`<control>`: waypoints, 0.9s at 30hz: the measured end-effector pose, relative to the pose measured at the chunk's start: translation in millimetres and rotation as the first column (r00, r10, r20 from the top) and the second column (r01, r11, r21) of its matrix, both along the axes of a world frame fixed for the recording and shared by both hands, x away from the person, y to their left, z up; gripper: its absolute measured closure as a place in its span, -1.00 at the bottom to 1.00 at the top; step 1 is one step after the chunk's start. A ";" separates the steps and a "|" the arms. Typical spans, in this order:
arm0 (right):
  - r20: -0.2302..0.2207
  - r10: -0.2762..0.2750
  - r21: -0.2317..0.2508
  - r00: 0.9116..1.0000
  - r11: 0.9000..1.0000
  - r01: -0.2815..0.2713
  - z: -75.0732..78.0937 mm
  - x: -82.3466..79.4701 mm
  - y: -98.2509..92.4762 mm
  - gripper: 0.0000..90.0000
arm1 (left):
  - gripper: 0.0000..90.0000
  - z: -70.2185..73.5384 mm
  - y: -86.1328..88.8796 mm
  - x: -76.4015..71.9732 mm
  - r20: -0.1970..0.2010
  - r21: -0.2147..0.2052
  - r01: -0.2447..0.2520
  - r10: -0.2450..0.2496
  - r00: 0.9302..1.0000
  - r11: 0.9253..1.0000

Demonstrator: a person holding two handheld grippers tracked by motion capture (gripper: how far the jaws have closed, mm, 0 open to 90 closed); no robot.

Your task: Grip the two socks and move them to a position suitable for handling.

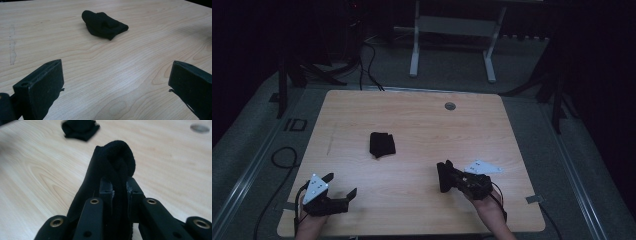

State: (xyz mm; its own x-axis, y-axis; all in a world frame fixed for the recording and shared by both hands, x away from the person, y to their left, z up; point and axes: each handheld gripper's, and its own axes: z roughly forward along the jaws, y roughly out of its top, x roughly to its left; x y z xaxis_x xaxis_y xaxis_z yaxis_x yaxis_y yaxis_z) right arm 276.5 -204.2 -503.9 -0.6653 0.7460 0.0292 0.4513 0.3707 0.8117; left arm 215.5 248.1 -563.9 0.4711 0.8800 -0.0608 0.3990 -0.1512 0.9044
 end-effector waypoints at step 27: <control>-0.163 -0.052 -0.008 0.985 0.999 0.051 -48.4 26.2 17.4 0.14 | -0.99 2.3 -28.0 2.8 -0.052 -0.036 0.091 -0.092 0.994 0.995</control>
State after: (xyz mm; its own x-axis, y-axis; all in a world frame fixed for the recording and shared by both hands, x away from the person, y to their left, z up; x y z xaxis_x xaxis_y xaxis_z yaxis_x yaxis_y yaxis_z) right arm 302.7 -186.7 -552.4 -0.6125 0.7795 0.1308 0.5959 0.3467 0.7244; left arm 218.3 220.1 -561.6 0.5449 0.8303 -0.1172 0.4332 -0.1591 0.8872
